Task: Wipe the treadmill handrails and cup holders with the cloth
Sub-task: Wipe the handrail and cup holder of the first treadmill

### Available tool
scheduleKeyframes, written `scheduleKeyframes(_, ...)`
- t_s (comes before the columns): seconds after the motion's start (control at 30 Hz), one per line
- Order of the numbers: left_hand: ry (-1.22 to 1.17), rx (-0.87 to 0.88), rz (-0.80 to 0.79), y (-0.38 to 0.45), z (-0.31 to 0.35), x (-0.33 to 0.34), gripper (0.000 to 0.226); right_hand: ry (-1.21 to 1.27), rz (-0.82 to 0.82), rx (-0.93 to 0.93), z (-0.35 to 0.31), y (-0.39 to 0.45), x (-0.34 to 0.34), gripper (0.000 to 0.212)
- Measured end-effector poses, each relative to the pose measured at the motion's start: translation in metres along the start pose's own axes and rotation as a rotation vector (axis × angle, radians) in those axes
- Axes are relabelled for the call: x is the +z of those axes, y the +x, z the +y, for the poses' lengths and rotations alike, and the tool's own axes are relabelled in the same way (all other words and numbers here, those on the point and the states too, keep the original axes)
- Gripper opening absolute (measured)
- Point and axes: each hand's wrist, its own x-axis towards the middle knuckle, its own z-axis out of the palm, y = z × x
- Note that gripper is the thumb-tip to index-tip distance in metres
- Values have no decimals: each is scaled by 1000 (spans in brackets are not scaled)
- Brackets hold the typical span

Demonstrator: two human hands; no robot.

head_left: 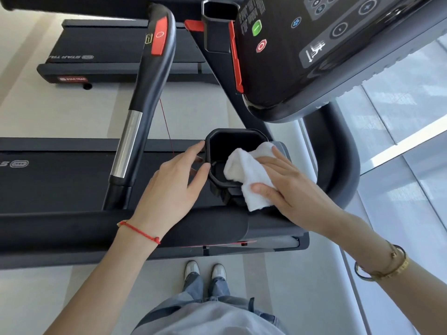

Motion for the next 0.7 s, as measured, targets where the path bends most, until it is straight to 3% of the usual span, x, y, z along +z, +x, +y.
scheduleKeyframes(0.13, 46, 23, 10, -21, 5, -4, 46, -18, 0, -55, -3, -12, -12, 50)
scheduleKeyframes(0.33, 58, 49, 63, -51, 14, -4, 42, -272, -10, -207, -12, -41, -22, 50)
scheduleKeyframes(0.53, 73, 75, 139, -74, 17, -4, 39, -409, 84, -254, -29, -66, -21, 49)
scheduleKeyframes(0.7, 88, 105, 203, -86, 12, -15, 36, -260, 44, -148, -50, -80, -6, 61)
